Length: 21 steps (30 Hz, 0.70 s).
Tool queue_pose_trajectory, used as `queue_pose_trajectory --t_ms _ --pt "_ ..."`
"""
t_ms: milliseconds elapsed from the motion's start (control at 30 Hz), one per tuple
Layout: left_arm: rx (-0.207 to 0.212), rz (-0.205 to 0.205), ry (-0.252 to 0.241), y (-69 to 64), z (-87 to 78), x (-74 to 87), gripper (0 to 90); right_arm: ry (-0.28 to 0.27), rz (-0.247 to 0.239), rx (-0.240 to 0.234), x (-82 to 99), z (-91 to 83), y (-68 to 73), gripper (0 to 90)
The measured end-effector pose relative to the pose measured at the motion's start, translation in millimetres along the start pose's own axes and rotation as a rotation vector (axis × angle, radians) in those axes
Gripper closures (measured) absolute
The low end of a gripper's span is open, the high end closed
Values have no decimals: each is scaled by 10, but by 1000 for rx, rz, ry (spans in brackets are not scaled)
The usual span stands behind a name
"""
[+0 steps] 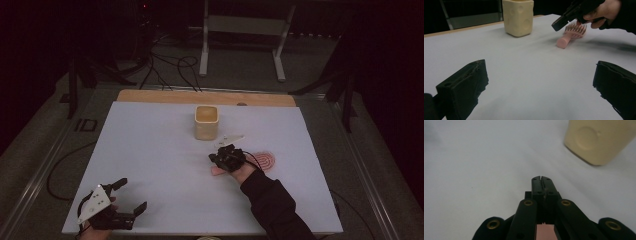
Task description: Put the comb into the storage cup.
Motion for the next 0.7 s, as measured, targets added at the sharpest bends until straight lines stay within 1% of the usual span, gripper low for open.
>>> queue_pose_trajectory --t_ms 67,233,300,400,433,567,700 --pt "1 -1 -2 1 -2 -4 4 11 1 6 8 37 -4 900" --pt "2 -1 1 -3 2 1 4 37 0 0 33 107 4 900" --pt "2 -1 -2 0 1 -3 4 53 -11 6 47 139 3 900" --pt "2 2 2 -1 5 3 4 70 -11 8 64 176 1 900" --pt "4 -3 -1 -2 5 0 4 78 -15 9 71 183 5 900" --pt "4 -1 1 0 8 3 4 90 -12 4 87 205 15 900" --pt "5 -5 -3 0 7 -2 4 97 -10 10 99 213 2 900"
Point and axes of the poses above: each handheld gripper's, and its own axes: z roughly forward along the jaws, x roughly out of its underside, y roughly to its left, the point moved 8 cm from there along z, roughly forward along the jaws, and after that the axes turned 13 degrees about y, right-handed, at the moved point
